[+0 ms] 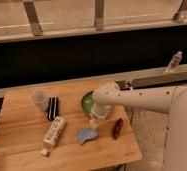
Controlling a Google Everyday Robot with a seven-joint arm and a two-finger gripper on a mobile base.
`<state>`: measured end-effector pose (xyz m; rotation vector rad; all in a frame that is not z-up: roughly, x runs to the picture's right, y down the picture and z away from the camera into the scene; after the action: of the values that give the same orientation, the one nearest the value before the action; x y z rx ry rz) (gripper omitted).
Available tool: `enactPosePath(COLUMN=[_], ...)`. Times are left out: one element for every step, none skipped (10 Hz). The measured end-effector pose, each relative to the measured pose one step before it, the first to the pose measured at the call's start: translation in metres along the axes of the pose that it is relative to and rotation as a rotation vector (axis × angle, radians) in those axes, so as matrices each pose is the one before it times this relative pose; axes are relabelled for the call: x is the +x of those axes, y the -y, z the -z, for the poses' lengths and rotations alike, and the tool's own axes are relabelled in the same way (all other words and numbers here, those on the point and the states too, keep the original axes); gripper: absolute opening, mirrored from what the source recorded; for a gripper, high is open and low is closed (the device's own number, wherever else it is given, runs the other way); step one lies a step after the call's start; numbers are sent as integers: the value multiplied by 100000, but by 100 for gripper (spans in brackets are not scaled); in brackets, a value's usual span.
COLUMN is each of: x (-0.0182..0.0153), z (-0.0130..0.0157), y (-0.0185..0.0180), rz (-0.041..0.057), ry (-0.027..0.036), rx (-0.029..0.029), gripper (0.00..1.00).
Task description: Wipe the white sponge on the table
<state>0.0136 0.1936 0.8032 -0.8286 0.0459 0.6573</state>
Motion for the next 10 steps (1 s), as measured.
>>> enactPosePath(x=[-676,-778,-618,-540,-138,-358,189,43,-33,-55], z=[398,326,246,101,-55,-292,-212,-158,-37,26], y=[640,125,-245,-1137,-677,-1839,-1270,-916,-335,88], rz=[1075,1900,2128,3220,740,1050,108,251,89,-188], ry=[172,318,-158,-827,-223,260,-325,241,280,289], rx=[386,298,397,-16,-197,-628,-610,-688,-518,-722], gripper=[0,0,1,10,15,27,37,47,56,67])
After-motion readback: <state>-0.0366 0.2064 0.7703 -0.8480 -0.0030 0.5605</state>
